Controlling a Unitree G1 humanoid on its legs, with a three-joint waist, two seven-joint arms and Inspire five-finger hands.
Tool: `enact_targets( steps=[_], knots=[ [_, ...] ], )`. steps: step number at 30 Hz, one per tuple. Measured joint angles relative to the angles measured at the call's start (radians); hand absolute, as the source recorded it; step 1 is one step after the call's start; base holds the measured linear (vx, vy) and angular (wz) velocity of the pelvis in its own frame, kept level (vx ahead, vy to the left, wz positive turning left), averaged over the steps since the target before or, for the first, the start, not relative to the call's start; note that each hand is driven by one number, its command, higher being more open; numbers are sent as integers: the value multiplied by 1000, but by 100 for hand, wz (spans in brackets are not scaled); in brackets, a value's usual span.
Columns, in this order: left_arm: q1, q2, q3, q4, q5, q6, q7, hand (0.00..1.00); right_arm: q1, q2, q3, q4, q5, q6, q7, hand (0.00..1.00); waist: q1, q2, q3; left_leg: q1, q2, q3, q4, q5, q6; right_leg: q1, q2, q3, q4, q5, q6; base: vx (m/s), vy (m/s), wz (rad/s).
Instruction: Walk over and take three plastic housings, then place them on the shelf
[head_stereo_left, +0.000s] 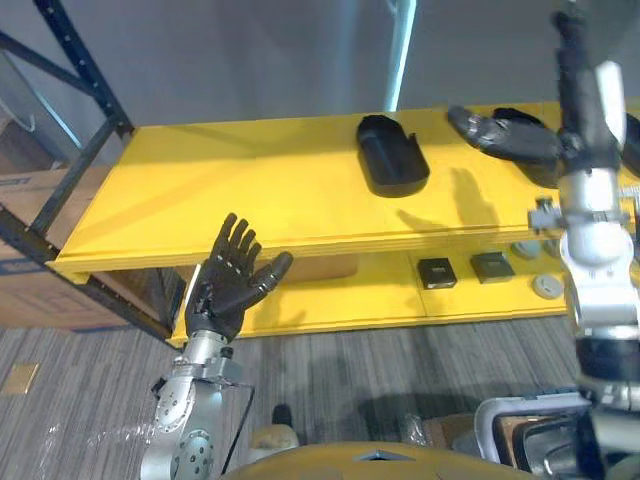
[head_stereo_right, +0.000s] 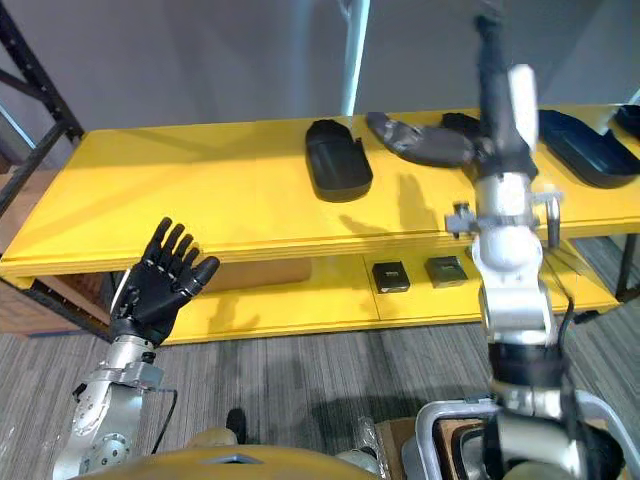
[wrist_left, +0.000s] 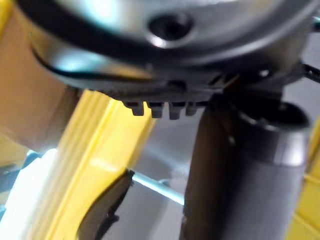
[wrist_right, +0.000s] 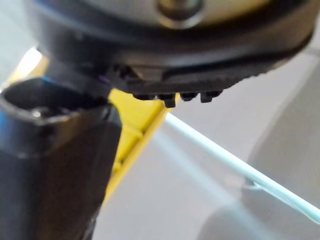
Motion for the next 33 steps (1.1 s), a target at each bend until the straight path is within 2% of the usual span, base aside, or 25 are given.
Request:
enact_targets(
  steps=[2,5,9,14,18,21,23,24,25,26,28,30,33],
  knots=[
    [19,-28,7,-58,0,-22,-73,100,143,152,-54,-7,133,-78,-7,100,-28,3,-10,1,4,12,0,-5,0,-7,3,11,-6,-1,-1,-5,-4,-19],
    [32,-37,2,-105,2,-24,-177,100,269,317,-78,-7,258,-137,-46,100,-49,12,-17,0,5,36,0,-17,-6,-24,5,35,-15,4,-1,-11,4,-22],
    [31,-43,-13,-132,-1,-25,-258,100,367,427,-64,-7,316,-178,-77,100,-55,27,-26,12,12,88,0,-32,-12,-45,13,88,-34,19,-6,9,6,-37],
    [22,-27,-77,-131,2,-13,-276,100,433,429,18,-82,307,-178,-76,100,-80,21,-26,20,36,161,4,-41,-21,-91,40,168,-43,34,-18,29,-18,-42],
    [11,-20,-92,-131,2,-8,-262,100,466,427,34,-96,312,-173,-70,100,-102,14,-22,43,45,219,5,-53,-29,-112,54,239,-42,46,-21,55,-8,-50],
    [-4,-18,-91,-128,0,8,-217,100,528,427,32,-104,314,-143,-37,100,-109,2,-15,88,50,283,6,-81,-39,-114,66,306,-42,46,-21,46,11,-65],
    [-17,-15,-89,-128,-2,8,-179,100,560,426,35,-132,315,-104,7,100,-118,-9,-6,80,59,301,77,-138,-43,-130,70,353,-39,45,-21,23,12,-74],
    [-16,-16,-89,-126,-3,8,-161,100,563,418,38,-143,315,-90,27,100,-117,-12,-3,65,59,275,133,-184,-38,-140,73,384,-37,45,-22,-13,34,-97],
    [-15,-16,-91,-122,-3,8,-135,100,561,397,43,-159,316,-78,53,100,-107,-10,-2,21,53,176,233,-268,-23,-169,83,433,-20,44,-24,-15,51,-106],
    [-15,-16,-91,-122,-2,8,-119,100,558,381,51,-168,317,-75,66,100,-97,-4,0,1,49,120,283,-308,-18,-182,93,462,-16,44,-28,-22,64,-122],
    [-12,-19,-81,-121,-3,7,-65,100,521,310,89,-169,326,-66,111,100,-85,21,13,-19,48,-24,381,-412,-21,-203,127,541,-9,51,-28,-27,134,-118],
    [-14,-19,-78,-115,-3,6,-55,100,509,291,115,-169,342,-61,130,100,-87,21,13,-21,42,-4,416,-443,-10,-204,122,566,-10,57,-18,-14,155,-54],
    [-14,-19,-69,-114,0,4,-50,100,495,295,150,-151,352,-49,137,100,-80,-4,28,-26,31,2,423,-450,-3,-209,111,575,-12,65,-7,1,88,-3]
  ],
)
